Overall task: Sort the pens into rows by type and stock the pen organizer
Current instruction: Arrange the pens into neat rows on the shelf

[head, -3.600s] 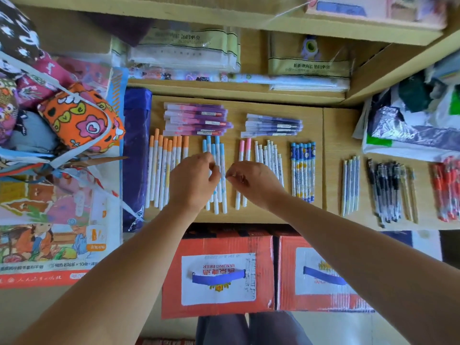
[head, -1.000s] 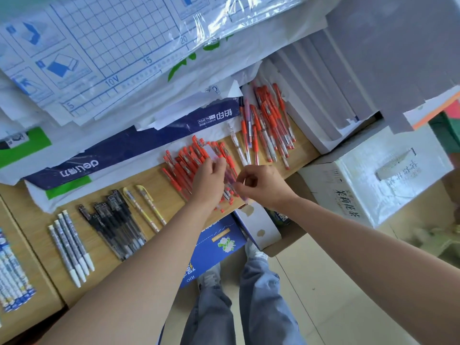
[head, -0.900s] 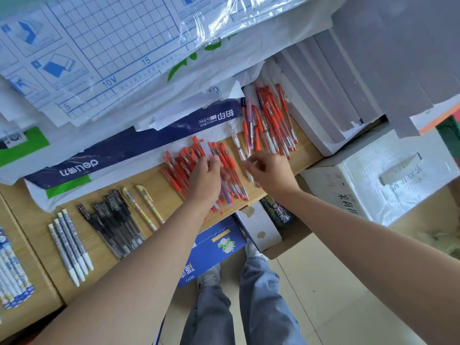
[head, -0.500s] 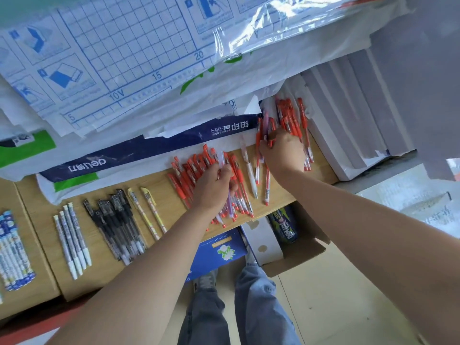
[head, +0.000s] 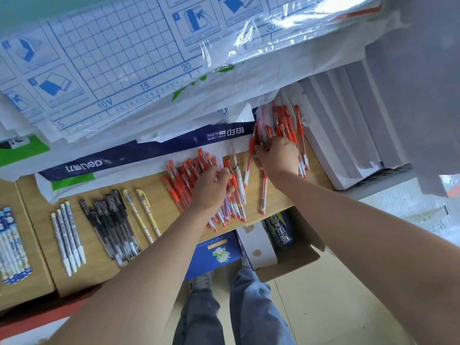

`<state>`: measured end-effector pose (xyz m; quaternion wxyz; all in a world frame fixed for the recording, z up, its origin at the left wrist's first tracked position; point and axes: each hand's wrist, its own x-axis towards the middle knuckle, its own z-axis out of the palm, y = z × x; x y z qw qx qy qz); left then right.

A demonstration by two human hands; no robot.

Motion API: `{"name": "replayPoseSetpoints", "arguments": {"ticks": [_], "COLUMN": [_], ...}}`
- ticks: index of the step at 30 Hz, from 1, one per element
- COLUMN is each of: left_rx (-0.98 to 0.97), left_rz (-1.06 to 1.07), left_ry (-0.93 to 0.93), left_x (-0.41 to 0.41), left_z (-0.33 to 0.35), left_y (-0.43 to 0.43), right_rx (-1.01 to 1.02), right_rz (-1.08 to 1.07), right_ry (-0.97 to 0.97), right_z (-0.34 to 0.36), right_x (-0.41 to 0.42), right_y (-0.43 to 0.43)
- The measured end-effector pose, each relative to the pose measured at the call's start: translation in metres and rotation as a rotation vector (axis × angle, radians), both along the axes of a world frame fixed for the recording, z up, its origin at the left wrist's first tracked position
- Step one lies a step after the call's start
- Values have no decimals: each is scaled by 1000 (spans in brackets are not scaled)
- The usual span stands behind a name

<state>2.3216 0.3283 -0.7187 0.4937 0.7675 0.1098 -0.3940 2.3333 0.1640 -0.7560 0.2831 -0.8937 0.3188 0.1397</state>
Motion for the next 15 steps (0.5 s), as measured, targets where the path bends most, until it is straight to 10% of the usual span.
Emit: {"name": "replayPoseSetpoints", "arguments": {"ticks": [15], "left_rx": [23], "left_rz": [56], "left_ry": [26], "left_x": [-3], "left_z": [7], "left_y": [-7], "right_rx": [415], "right_rz": [-203], "right_ry": [159], "right_z": [31], "right_x": [6], "right_y": [-16]}}
